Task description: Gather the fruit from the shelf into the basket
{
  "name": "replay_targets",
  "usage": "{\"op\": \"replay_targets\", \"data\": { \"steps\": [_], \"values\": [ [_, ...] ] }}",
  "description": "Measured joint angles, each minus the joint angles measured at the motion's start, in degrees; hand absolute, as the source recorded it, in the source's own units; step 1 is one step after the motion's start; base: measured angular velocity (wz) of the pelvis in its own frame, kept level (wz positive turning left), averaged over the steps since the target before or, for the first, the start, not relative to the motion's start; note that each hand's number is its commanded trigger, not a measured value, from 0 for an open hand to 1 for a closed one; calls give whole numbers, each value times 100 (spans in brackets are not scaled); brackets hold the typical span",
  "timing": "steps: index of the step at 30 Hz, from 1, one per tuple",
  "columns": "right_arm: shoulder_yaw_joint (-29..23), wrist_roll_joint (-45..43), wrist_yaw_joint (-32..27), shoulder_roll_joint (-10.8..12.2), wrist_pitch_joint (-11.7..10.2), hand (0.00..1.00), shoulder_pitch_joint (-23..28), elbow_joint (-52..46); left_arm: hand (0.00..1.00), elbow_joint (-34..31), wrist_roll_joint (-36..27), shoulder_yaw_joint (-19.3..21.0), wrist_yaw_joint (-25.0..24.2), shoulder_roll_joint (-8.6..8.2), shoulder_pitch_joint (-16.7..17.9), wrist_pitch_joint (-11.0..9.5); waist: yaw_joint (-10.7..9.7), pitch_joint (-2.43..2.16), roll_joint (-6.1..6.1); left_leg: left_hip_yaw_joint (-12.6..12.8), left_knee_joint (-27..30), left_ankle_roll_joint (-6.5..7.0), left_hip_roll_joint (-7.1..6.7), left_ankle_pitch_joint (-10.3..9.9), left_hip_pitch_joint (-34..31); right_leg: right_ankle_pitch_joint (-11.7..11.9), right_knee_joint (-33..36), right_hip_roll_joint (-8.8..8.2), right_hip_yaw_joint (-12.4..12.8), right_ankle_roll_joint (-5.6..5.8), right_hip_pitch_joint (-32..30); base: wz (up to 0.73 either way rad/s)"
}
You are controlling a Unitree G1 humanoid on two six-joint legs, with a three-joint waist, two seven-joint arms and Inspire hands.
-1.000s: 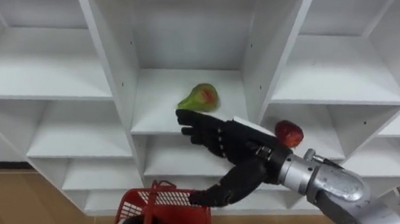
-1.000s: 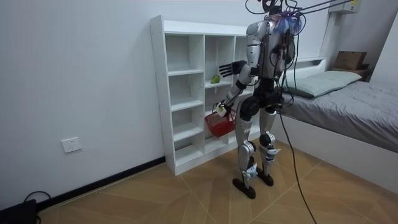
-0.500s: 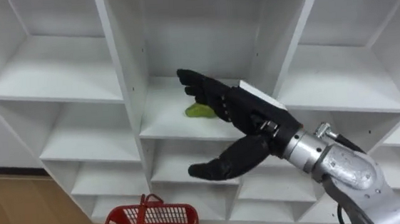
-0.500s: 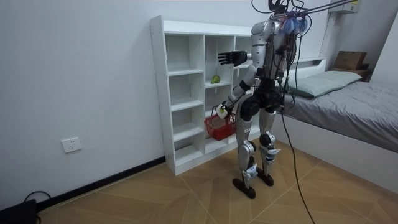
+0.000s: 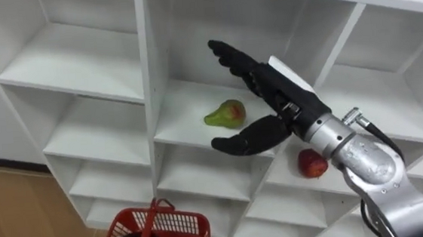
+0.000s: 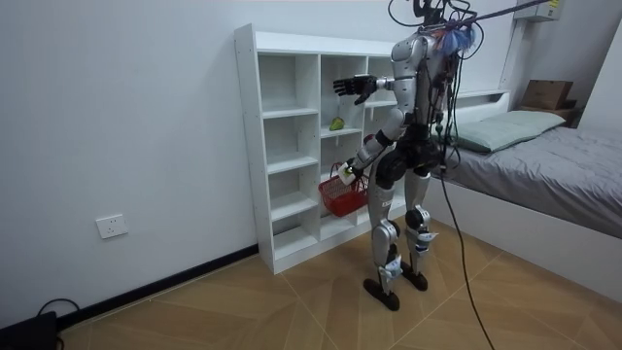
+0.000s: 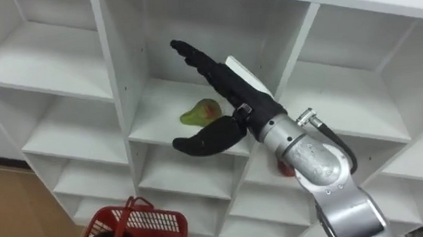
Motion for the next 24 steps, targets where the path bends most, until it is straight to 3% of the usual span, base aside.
{"op": "replay_targets", "data": {
  "steps": [5, 8, 10, 11, 13, 15, 17, 24],
  "values": [
    [3, -234, -187, -96, -11, 0, -155, 484, 100, -103, 467, 120, -121, 49, 7, 6, 84, -36, -157, -218, 28, -14, -1, -21, -95, 1, 8, 5, -266, 3, 2, 21],
    [2, -262, -299, -139, 23, 0, -160, 692, 100, -109, 703, 206, -141, 41, 21, 71, 176, -51, -240, -302, 57, -18, -7, -19, -143, 1, 5, 7, -292, 4, 1, 19],
    [2, -238, -357, -140, 24, 0, -167, 717, 100, -111, 754, 220, -147, 54, 21, 95, 197, -48, -306, -340, 89, -19, -15, -19, -168, 1, 3, 0, -390, 4, 15, 14],
    [2, -235, -380, -139, 11, 0, -225, 812, 100, -111, 777, 226, -156, 58, 18, 107, 194, -14, -332, -393, 116, -19, -29, -19, -178, 1, 4, -6, -408, 4, 35, 20],
    [3, -233, -403, -140, 10, 0, -446, 1175, 100, -110, 782, 227, -241, 119, -7, 122, 204, 11, -391, -448, 126, -19, -40, -19, -214, 0, 2, -12, -413, 4, 10, 12],
    [2, -226, -522, -143, 14, 0, -745, 1650, 100, -110, 849, 268, -338, 182, -69, 133, 234, 12, -534, -489, 206, -23, -48, -22, -346, 0, -2, -13, -448, 4, -66, 9],
    [2, -232, -565, -149, 15, 0, -876, 1833, 100, -110, 971, 344, -435, 191, -83, 153, 244, 6, -594, -513, 248, -26, -59, -31, -443, 1, -1, -12, -471, 4, -114, 7],
    [8, -251, -559, -159, 55, 0, -1322, 2512, 100, -153, 1478, 427, -614, 246, -144, 293, 296, -10, -633, -610, 561, -18, -78, -100, -757, 9, 15, -3, -521, -4, -253, 7]
  ]
}}
